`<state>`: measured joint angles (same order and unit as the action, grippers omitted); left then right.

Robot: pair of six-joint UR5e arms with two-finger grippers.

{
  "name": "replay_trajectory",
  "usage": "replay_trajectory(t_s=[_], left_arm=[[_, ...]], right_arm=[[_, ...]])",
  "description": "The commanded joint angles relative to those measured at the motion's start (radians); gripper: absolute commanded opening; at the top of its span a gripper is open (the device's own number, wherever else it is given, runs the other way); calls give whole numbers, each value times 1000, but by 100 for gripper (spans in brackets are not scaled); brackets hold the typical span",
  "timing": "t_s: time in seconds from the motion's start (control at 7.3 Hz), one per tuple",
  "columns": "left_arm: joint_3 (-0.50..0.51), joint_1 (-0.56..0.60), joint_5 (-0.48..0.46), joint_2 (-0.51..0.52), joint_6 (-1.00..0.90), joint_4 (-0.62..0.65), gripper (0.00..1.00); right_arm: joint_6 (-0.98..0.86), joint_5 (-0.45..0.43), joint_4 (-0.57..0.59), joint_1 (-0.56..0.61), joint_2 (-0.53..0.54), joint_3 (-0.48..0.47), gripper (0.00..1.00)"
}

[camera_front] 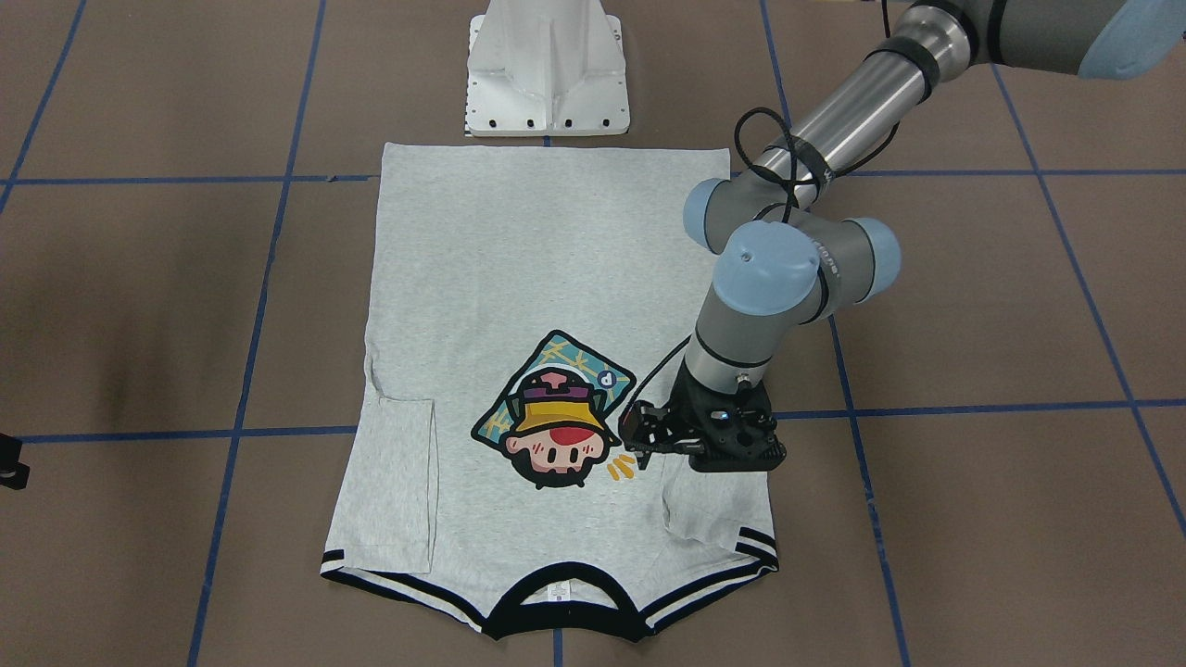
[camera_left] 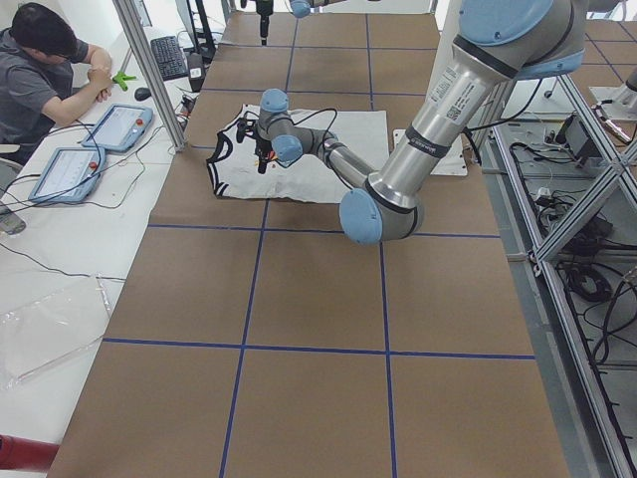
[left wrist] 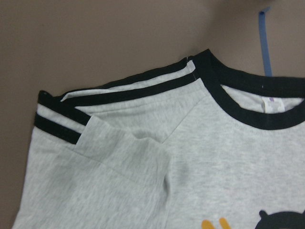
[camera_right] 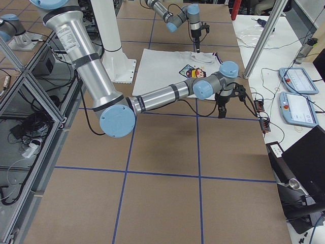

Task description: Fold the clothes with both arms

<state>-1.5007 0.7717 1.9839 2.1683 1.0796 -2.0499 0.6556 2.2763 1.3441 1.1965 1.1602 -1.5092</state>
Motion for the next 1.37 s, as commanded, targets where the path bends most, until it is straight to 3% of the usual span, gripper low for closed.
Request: replay_trajectory(t_s=[0.0, 0.27, 0.41, 0.68, 0.96, 1.23], left_arm=[[-267, -9, 55, -189, 11, -1, 100], [-465, -64, 39, -396, 14, -19, 100], [-516, -118, 23, -448, 96, -29, 100], [-527, -294, -132, -522, 237, -125, 100], [-523, -427, -227, -640, 345, -270, 100], [-523, -512, -235, -676, 422, -283, 100]], right_arm=[[329, -29, -68, -113, 196, -316, 100], [631, -229, -68, -384, 388, -629, 100], [798, -327, -68, -538, 404, -713, 100], [994, -581, -68, -830, 459, -801, 100], [1166, -858, -66, -1067, 475, -806, 100], [1174, -873, -66, -1100, 484, -804, 100]])
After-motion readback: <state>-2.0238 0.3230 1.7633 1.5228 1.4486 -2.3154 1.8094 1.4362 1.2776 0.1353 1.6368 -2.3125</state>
